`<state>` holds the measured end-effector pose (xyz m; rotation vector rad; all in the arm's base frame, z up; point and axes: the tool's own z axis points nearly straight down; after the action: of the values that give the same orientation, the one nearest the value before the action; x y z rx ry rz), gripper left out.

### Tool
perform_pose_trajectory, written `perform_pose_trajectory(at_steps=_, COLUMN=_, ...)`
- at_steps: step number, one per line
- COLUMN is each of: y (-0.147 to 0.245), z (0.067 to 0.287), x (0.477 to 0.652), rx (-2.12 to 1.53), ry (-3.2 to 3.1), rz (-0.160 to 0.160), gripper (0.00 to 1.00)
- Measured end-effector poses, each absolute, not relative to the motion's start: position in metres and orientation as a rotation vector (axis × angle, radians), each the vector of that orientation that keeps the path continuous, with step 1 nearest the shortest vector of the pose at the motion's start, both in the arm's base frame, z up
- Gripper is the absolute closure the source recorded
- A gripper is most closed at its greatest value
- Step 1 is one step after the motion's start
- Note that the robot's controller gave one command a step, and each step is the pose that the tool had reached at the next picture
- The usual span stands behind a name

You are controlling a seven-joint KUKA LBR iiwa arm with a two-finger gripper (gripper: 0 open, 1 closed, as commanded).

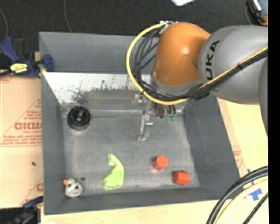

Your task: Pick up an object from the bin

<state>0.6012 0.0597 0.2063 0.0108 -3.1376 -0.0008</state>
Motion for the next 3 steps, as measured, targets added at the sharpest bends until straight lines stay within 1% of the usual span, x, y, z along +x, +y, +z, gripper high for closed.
perform_pose_trajectory(at_steps=1, y=0.059, z=0.211, x=0.603, rx=0.008, ry=-3.146, rz=-0.002, gripper=0.00)
perform_pose_trajectory(at_steps=2, y=0.082, z=0.114, x=0.573, rx=0.305, ry=-3.129, rz=0.000, gripper=0.00)
perform_pose_trajectory(at_steps=3, y=0.104, z=0.150, x=0.551, rx=0.914, ry=-3.012, rz=0.000, gripper=0.00)
